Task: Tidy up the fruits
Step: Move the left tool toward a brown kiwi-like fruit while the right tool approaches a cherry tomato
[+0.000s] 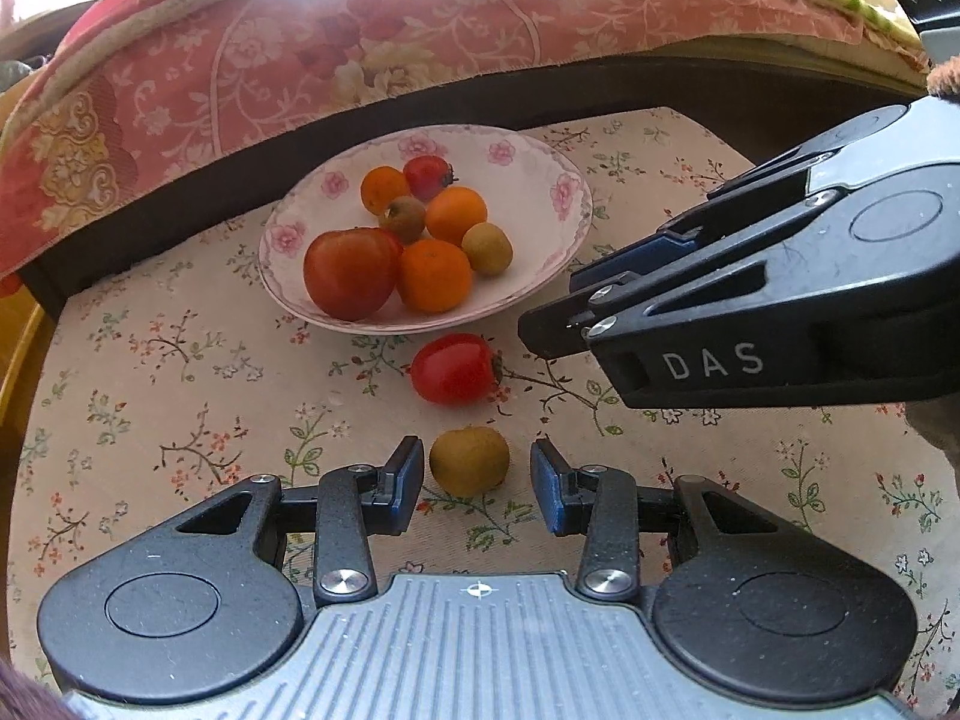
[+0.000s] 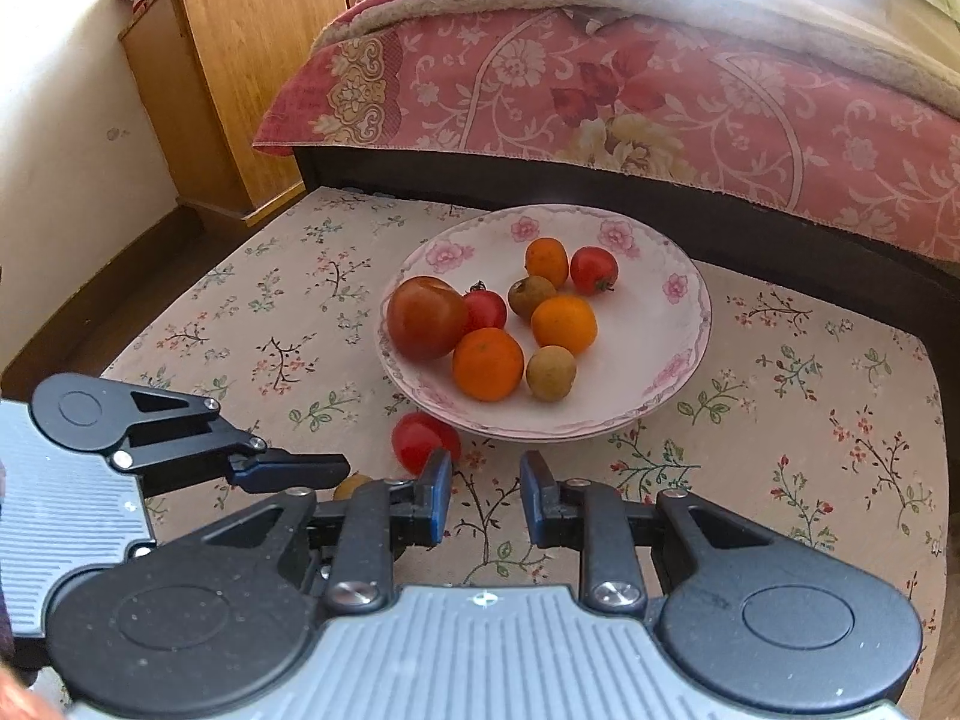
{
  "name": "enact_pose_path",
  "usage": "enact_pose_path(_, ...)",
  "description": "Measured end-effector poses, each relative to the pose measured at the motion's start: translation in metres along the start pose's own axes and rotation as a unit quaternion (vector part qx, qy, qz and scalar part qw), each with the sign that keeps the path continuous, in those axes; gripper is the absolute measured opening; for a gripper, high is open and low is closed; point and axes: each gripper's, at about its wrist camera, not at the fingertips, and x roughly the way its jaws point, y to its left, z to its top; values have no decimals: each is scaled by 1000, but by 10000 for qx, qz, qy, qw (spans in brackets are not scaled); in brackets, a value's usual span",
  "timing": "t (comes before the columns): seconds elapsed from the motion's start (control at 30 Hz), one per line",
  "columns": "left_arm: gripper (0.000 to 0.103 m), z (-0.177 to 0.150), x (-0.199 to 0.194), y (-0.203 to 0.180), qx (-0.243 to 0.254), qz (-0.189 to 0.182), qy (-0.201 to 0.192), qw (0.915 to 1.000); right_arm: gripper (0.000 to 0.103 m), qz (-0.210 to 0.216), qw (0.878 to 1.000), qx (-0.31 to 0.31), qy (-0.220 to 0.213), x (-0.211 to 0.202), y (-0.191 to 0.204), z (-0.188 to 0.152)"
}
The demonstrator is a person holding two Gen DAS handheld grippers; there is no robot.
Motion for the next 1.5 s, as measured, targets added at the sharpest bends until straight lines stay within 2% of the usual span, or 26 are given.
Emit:
enact_pose_path(0.27,48,0,0,-2,60,36,-6,10000,29,-4,10000,28,22,2,-1,-1)
enact_pose_path(0.6,37,0,-2,-3,157,164,-36,9997,29,-1,10000,25,13,3,-1,-1)
enact_pose_path(1.5,37,-5,-10,7,177,271,-7,9995,30,135,9998,19,134,14,9,4)
